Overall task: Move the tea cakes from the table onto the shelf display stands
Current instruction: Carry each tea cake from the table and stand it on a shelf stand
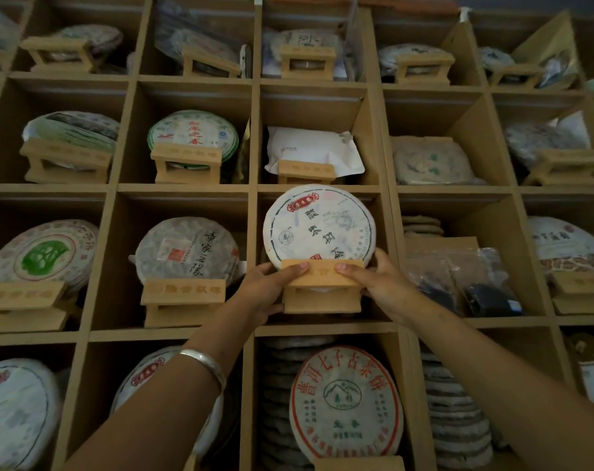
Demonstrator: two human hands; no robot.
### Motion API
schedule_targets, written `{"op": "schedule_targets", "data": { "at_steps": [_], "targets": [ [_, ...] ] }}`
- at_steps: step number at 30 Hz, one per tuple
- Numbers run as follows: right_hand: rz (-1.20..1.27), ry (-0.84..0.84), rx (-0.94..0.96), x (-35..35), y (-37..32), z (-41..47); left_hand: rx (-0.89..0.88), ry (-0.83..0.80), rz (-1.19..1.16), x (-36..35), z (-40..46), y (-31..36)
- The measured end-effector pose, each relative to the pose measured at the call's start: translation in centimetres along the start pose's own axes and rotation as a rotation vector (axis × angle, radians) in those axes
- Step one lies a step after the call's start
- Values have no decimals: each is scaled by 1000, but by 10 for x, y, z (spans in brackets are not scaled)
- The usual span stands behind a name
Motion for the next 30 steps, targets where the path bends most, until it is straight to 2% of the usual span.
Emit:
{"op": "schedule_targets", "data": {
  "at_steps": [6, 17, 22, 30],
  "targets": [
    [-112, 33, -3, 6, 23, 21, -5, 17, 46, -3, 23, -23],
    [-42, 10, -36, 1, 67, 54, 3, 38, 147, -1, 58, -55],
    [-48, 53, -24, 2, 75, 58, -86, 104, 189, 2, 68, -70],
    [-118, 149, -38, -2, 75, 52, -207, 241, 448, -2, 63, -74]
  ]
}}
Point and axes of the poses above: each hand's wrist, its own z-axis towards the middle knuckle, its own x-axis out of the back of the hand, y = z × x, the point moved 1 cm from there along z, towards the middle knuckle, and after that the axes turned 6 degrees about -x, right-handed, at the moved point
